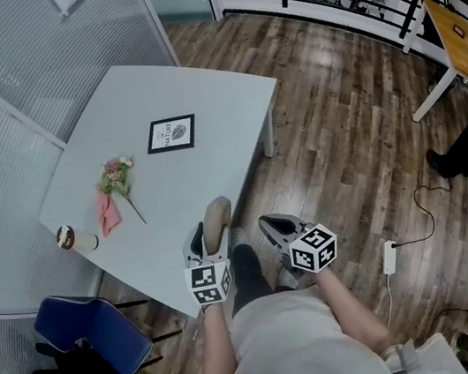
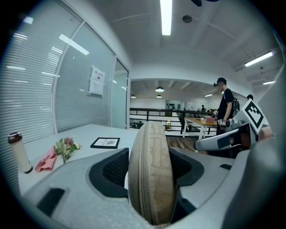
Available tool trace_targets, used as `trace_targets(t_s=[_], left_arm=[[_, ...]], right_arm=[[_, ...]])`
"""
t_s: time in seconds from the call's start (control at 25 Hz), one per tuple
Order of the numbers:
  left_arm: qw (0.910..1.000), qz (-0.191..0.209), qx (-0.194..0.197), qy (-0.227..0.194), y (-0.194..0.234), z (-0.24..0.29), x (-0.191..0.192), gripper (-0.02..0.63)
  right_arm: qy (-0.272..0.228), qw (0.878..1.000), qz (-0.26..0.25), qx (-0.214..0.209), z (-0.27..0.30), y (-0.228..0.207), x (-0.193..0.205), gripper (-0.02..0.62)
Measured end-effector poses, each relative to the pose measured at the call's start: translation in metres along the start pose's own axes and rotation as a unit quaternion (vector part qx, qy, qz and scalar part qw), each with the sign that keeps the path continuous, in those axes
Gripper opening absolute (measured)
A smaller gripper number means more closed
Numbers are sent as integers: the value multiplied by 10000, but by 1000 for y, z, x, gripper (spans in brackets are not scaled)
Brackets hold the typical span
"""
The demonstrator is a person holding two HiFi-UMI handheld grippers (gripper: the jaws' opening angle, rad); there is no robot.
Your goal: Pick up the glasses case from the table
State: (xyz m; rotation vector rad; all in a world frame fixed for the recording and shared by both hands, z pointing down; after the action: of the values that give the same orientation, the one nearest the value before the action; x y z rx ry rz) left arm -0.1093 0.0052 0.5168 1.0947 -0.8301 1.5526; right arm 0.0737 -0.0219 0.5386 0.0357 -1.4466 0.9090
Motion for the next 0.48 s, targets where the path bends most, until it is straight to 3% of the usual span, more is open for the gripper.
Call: trace_targets(t_s=[0.48], left_arm=[[10000,-15,-17,-25,0,0,1,256]], right_arm=[[-7,10000,11,-25,0,0,1,-3]])
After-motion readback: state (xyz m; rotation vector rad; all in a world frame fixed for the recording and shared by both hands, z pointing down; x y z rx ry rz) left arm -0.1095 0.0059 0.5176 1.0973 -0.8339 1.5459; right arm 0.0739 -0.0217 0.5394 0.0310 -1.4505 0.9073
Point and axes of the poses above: the fingertips, and each gripper's own axes: z forward along the fingers, y to its left, x out of its underside, the point moved 6 cm from there along -z, backward along the fingers, and after that the axes turned 1 degree about -y, right-handed, at the moved point
